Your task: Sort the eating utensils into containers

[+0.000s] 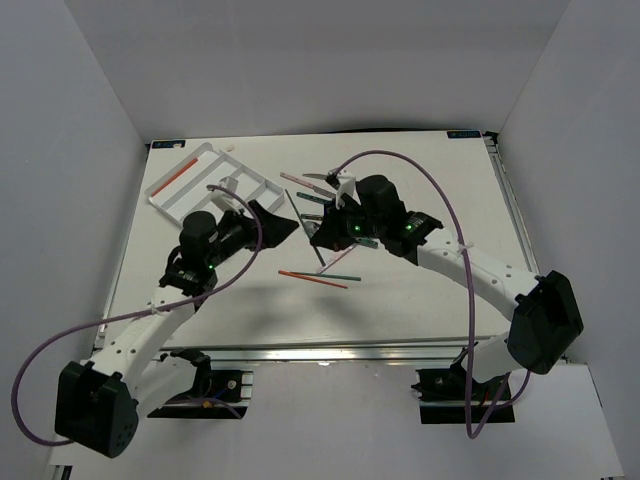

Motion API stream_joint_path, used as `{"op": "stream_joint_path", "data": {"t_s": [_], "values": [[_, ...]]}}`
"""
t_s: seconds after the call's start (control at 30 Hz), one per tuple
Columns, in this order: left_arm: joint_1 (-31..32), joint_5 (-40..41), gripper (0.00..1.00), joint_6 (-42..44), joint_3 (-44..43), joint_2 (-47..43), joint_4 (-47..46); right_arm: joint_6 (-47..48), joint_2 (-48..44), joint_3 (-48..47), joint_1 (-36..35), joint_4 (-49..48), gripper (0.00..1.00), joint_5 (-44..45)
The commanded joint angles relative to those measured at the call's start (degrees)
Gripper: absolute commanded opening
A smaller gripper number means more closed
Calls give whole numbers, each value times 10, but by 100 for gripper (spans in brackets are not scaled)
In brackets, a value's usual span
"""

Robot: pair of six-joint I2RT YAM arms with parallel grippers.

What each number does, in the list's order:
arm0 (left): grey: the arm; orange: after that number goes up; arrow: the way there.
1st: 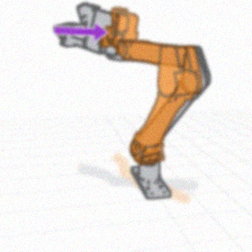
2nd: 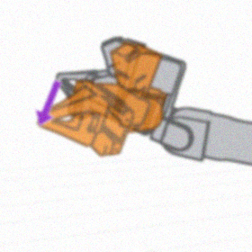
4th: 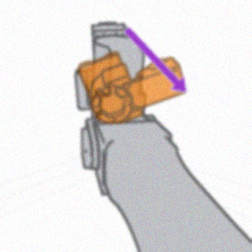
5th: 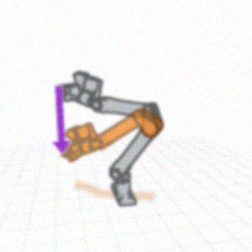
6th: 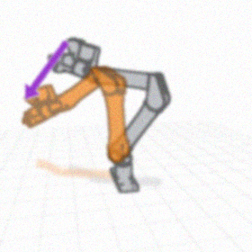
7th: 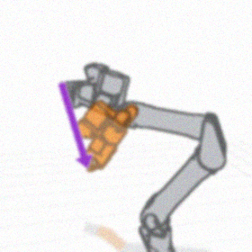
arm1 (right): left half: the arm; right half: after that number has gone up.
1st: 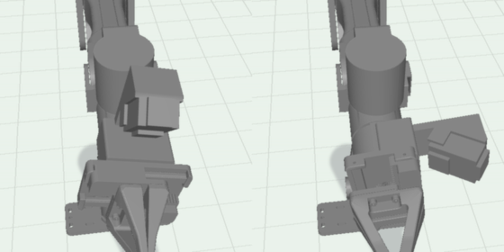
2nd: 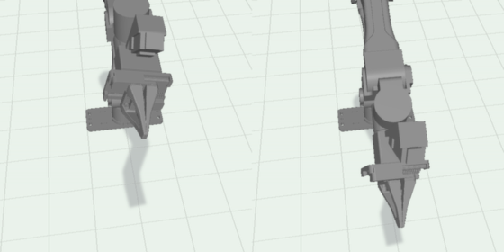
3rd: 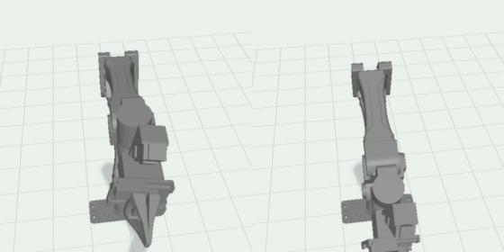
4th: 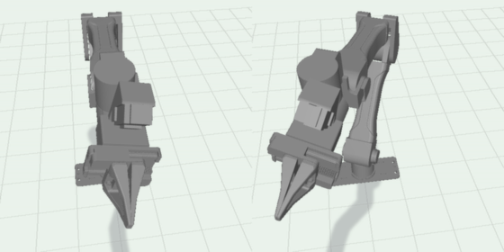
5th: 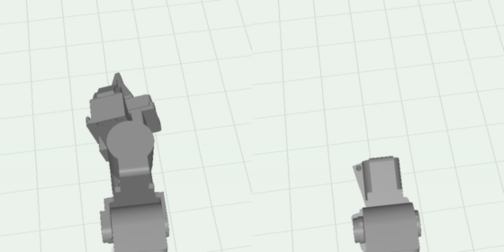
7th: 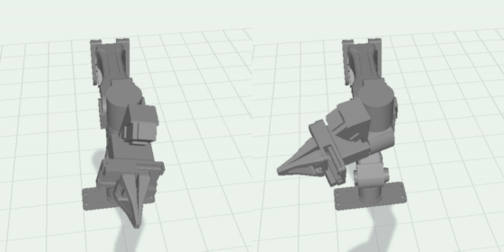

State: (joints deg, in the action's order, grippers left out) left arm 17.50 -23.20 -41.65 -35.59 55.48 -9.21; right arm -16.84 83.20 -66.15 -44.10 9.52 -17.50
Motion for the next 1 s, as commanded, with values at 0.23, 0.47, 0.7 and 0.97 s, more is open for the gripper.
{"op": "stream_joint_path", "data": {"t_s": [0.23,0.47,0.7,0.97], "values": [[62,37,73,-12,-73,94,-76,-112,-15,-47,-6,-72,0,-99],[69,63,0,22,-131,132,-8,-112,-19,-40,1,-75,27,-72],[56,610,0,336,-422,311,314,-119,-155,86,91,-54,89,31],[-88,727,0,664,-621,600,27,-46,-258,139,106,53,89,38]]}}
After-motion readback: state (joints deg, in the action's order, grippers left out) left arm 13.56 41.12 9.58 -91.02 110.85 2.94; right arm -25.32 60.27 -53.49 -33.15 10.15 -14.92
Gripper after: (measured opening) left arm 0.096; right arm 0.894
